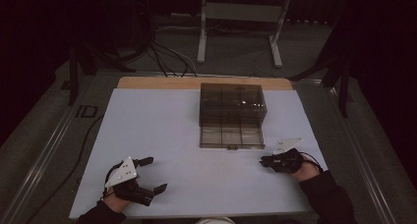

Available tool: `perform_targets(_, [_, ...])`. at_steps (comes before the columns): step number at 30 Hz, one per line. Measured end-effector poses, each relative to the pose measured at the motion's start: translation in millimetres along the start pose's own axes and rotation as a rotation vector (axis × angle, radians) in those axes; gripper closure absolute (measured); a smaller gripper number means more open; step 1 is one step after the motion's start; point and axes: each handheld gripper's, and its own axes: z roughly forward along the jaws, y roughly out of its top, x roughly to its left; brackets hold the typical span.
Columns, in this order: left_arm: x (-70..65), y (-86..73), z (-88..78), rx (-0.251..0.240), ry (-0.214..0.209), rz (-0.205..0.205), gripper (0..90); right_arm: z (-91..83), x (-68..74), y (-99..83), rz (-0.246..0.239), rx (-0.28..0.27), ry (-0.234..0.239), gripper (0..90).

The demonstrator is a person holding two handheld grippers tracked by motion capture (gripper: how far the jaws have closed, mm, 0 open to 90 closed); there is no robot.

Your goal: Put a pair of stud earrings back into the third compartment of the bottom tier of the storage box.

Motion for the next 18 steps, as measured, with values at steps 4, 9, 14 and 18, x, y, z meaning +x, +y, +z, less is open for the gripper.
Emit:
perform_targets(4, [-0.1, -0.2, 0.4, 0.000, -0.002, -0.003, 0.7, 0.2, -0.9, 1.1, 0.016, 0.007, 0.003, 79.6])
perform_targets(9, [0.3, -0.3, 0.4, -0.001, -0.004, -0.005, 0.7, -0.9, -1.0, 2.3, 0.031, 0.009, 0.013, 79.9])
perform_targets(14, [0.4, -0.6, 0.9, 0.000, -0.005, -0.006, 0.8, -4.6, 1.4, 7.0, 0.026, -0.018, 0.020, 79.9])
perform_targets(18, [0.9, -0.8, 0.8, -0.001, -0.005, -0.009, 0.8, -8.9, 3.5, 11.7, 0.025, -0.027, 0.015, 79.9])
